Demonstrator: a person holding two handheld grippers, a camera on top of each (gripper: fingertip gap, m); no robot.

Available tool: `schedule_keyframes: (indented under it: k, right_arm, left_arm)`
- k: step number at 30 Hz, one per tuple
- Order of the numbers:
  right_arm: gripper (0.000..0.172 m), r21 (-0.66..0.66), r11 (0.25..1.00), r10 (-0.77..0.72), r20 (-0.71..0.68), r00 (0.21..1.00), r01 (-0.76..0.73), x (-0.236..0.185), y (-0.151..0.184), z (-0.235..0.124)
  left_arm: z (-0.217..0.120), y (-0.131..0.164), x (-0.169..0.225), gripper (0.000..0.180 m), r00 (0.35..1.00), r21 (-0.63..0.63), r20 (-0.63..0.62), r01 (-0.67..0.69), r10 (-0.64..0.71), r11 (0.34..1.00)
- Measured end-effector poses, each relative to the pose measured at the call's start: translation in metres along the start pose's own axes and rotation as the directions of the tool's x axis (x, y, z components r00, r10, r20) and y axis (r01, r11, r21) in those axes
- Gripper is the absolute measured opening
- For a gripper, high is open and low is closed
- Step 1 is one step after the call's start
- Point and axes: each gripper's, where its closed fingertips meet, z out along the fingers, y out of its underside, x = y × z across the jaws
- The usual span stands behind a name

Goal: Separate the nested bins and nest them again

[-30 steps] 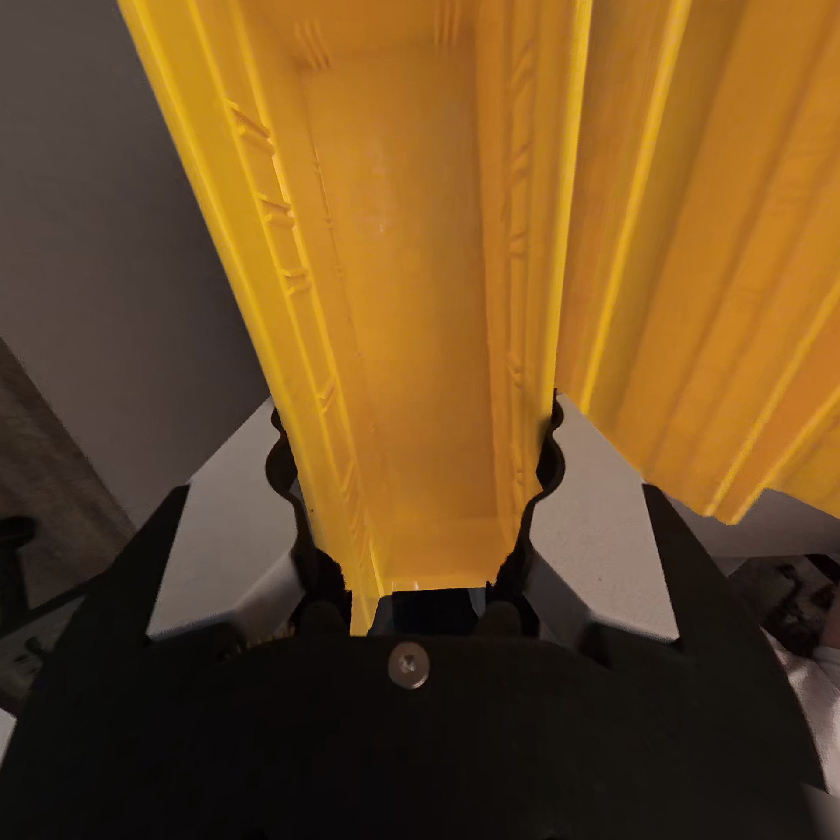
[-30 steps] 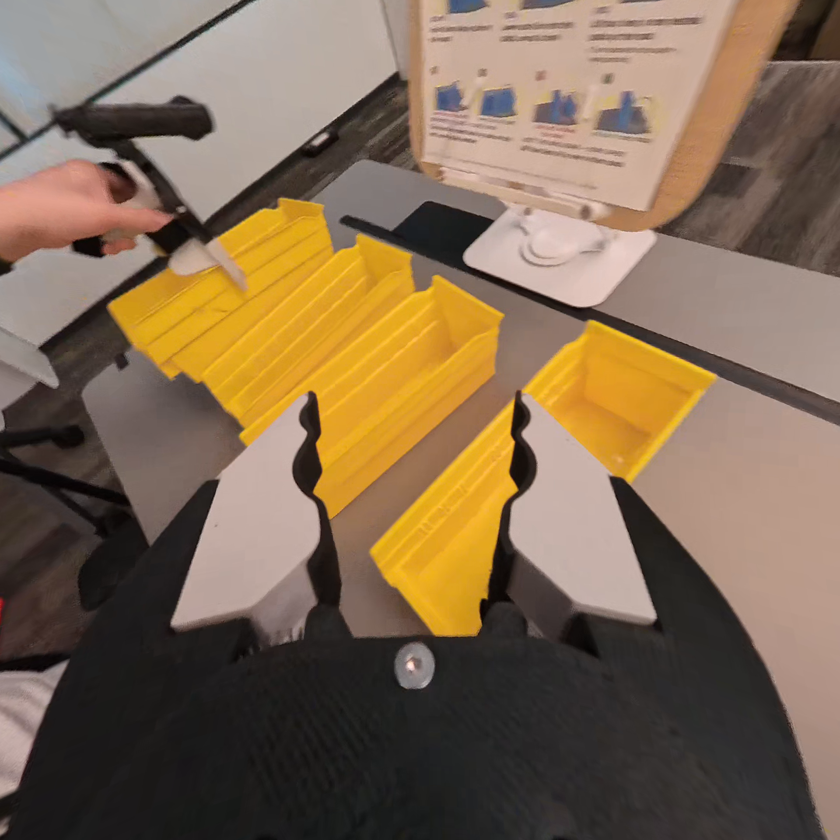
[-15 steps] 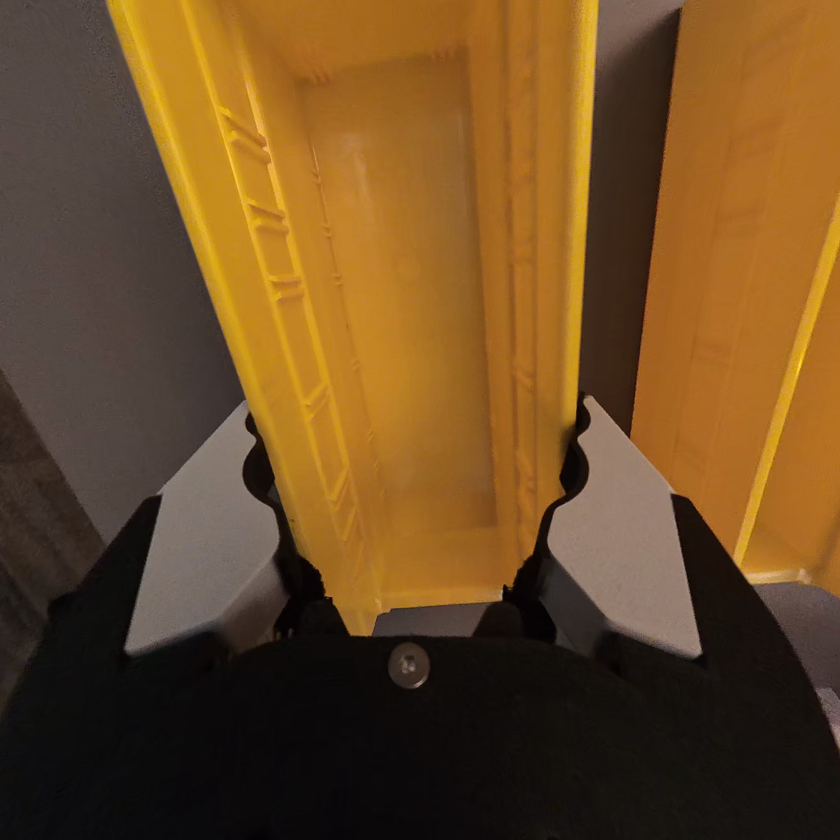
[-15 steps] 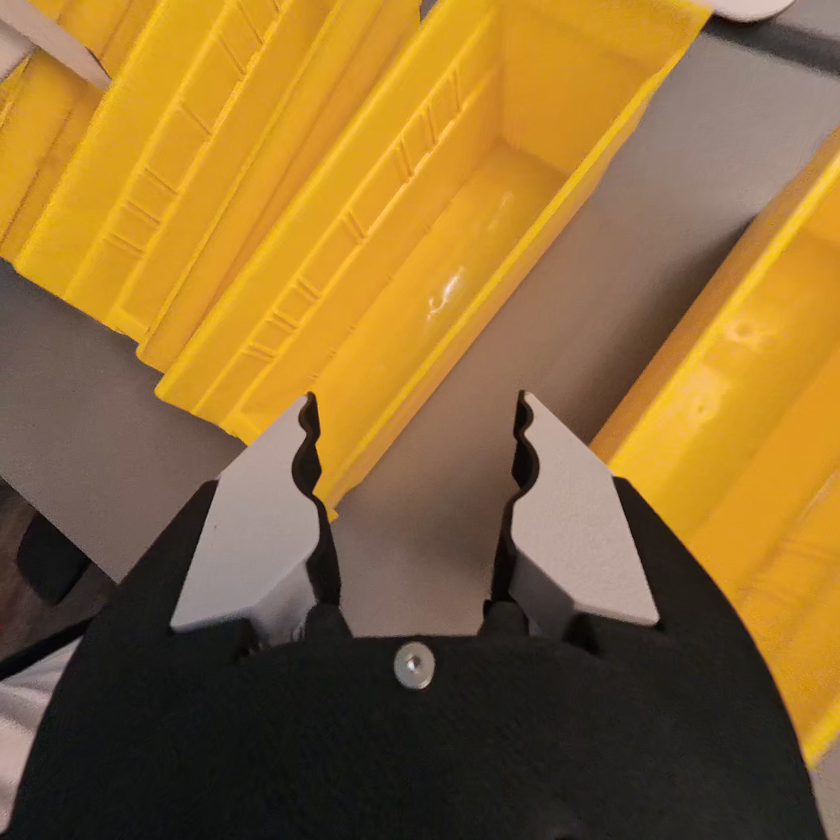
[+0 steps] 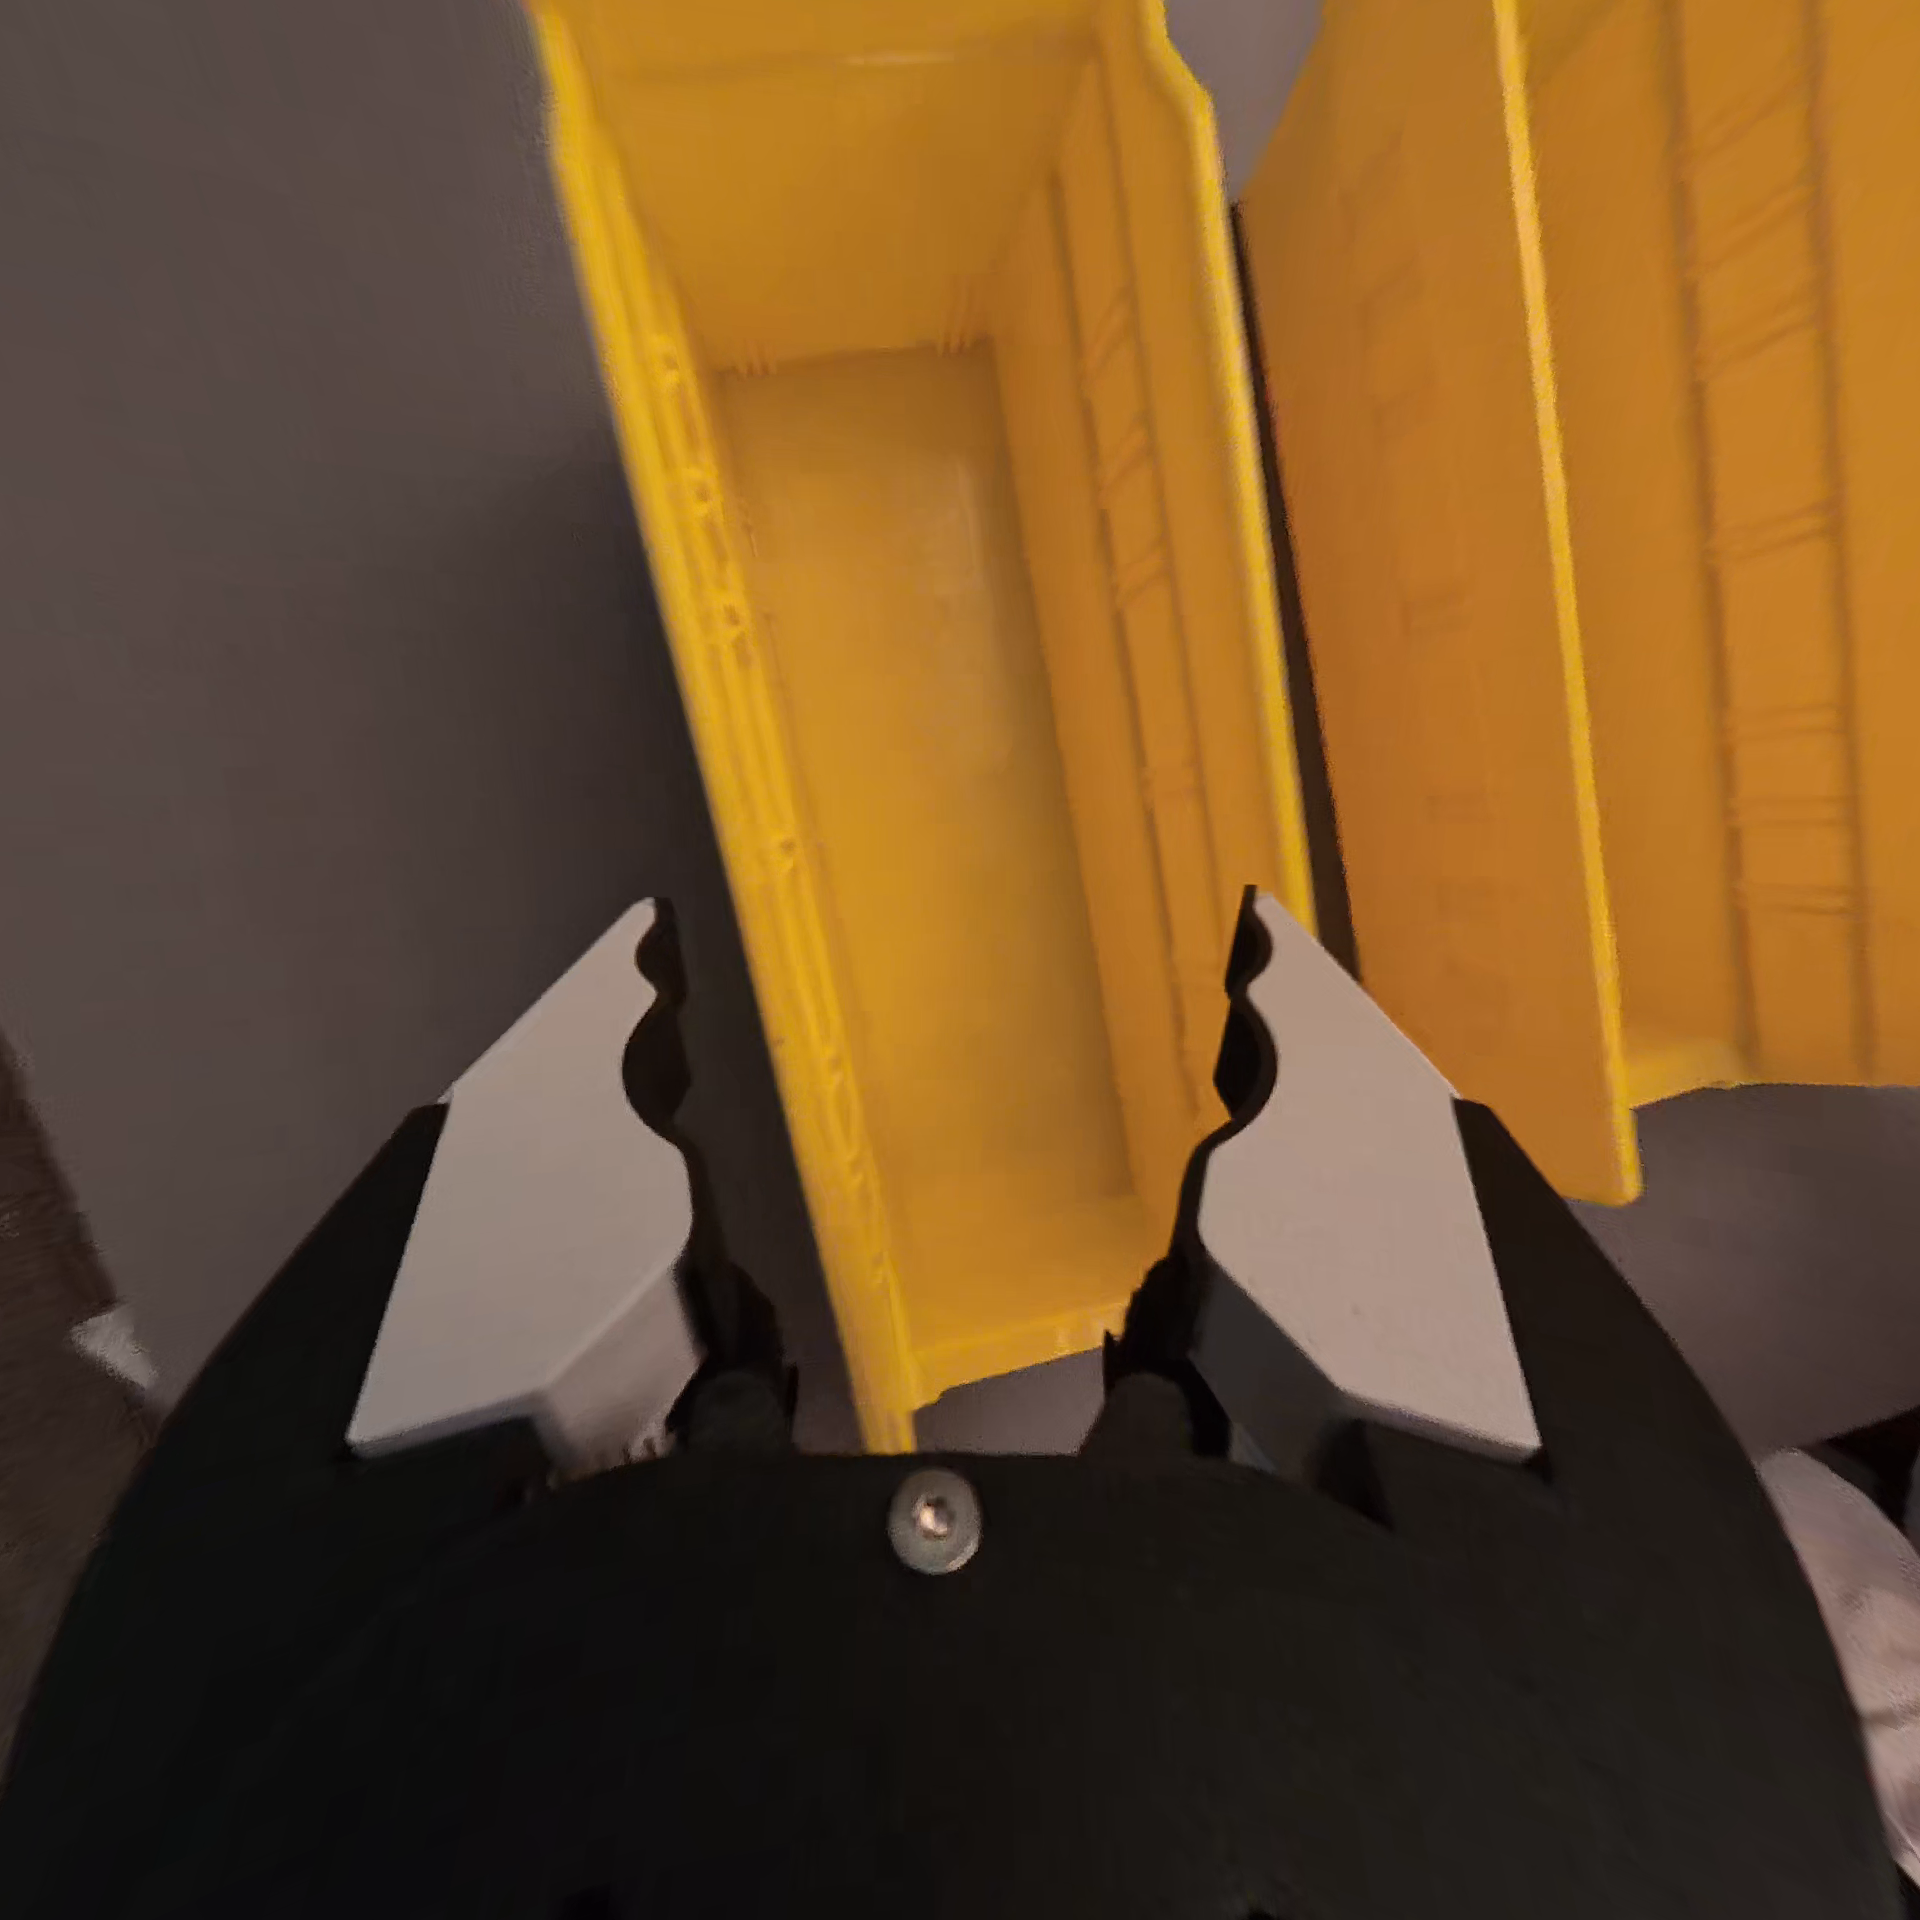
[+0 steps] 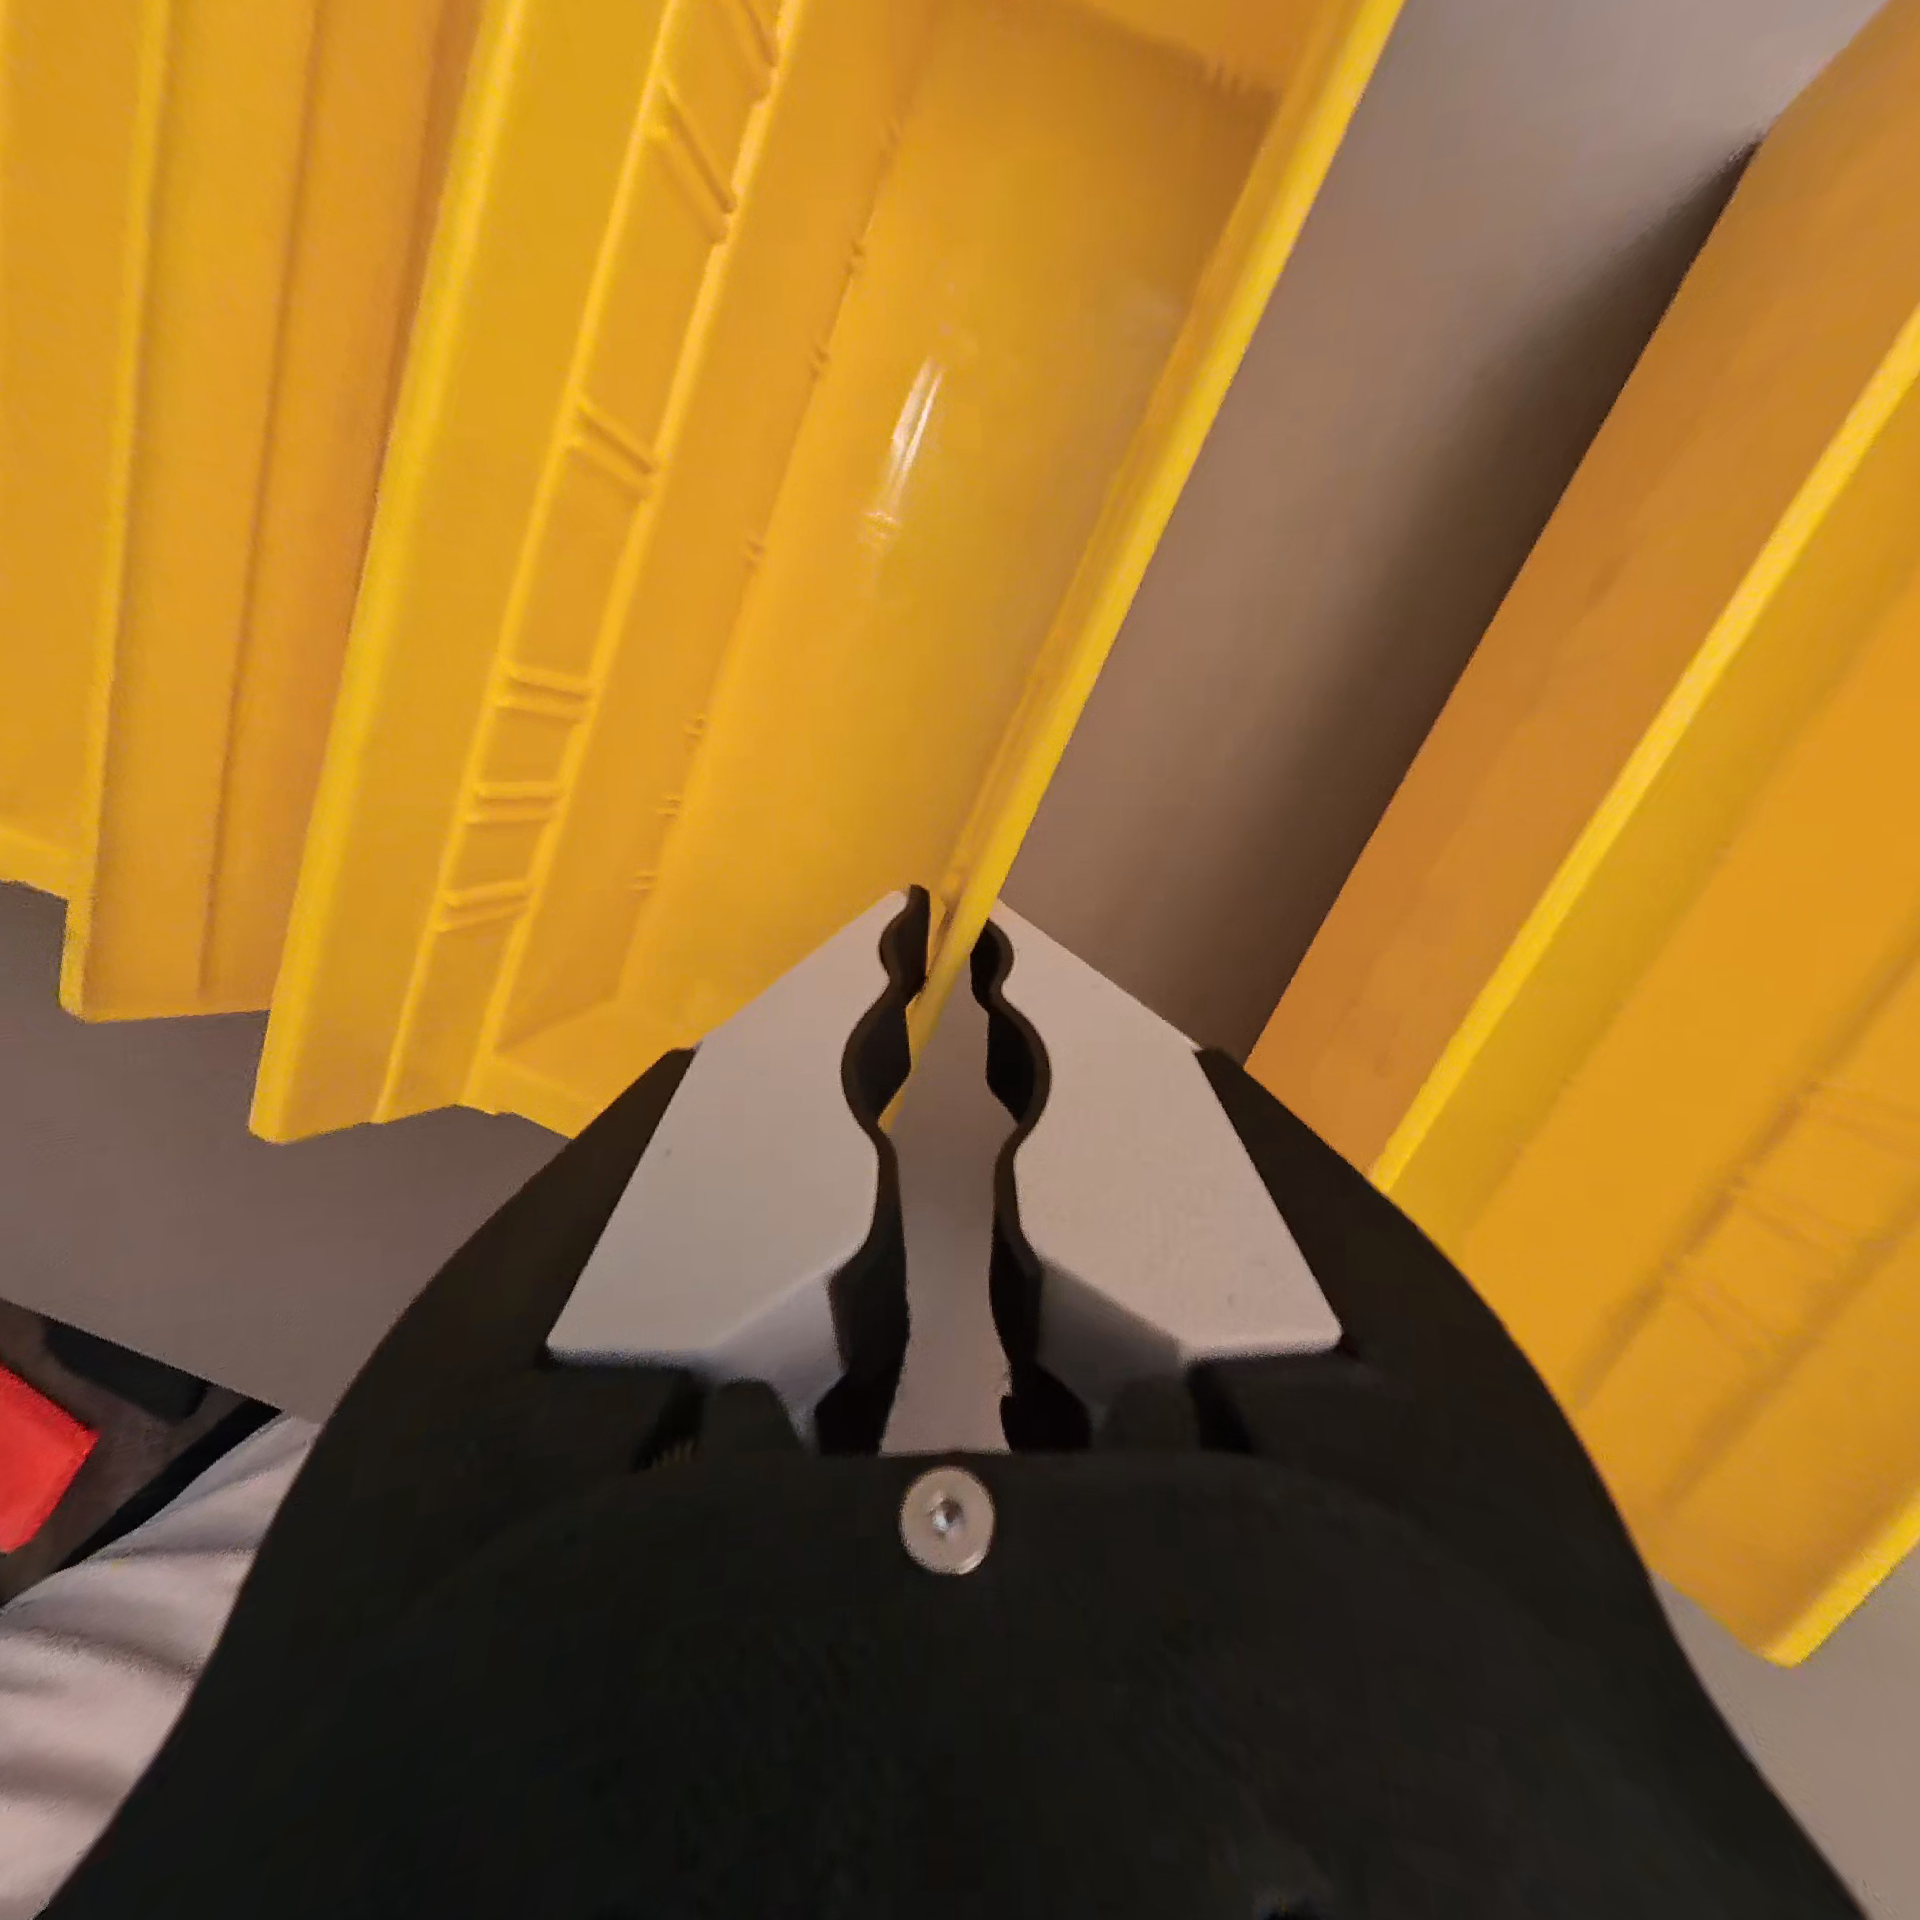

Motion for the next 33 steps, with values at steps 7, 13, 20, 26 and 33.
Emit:
schedule_keyframes:
  k: [7,13,20,26,33]
  right_arm:
    - [0.003,0.009,0.996,0.089,-0.009,0.996,-0.089,0.021,-0.008,0.001]
    - [0.002,0.022,0.991,0.132,0.023,0.991,-0.133,0.023,-0.01,0.001]
    - [0.003,0.057,0.981,0.182,0.041,0.982,-0.184,0.022,-0.01,0.001]
    - [0.003,0.045,0.977,0.206,0.027,0.978,-0.207,0.018,-0.006,0.0]
    - [0.003,0.041,0.974,0.222,0.036,0.974,-0.223,0.015,-0.004,0.0]
  left_arm:
    - [0.0,0.027,-0.038,0.093,0.991,-0.035,0.136,0.023,-0.018,0.999]
    - [0.017,0.052,-0.047,0.042,0.987,-0.157,0.16,0.054,-0.028,0.986]
    - [0.023,0.041,-0.045,0.004,0.977,-0.111,0.168,0.154,-0.135,0.982]
    - [0.025,0.036,-0.047,0.005,0.948,-0.081,0.162,0.291,-0.275,0.953]
    - [0.03,0.028,-0.041,0.007,0.908,-0.036,0.115,0.41,-0.404,0.911]
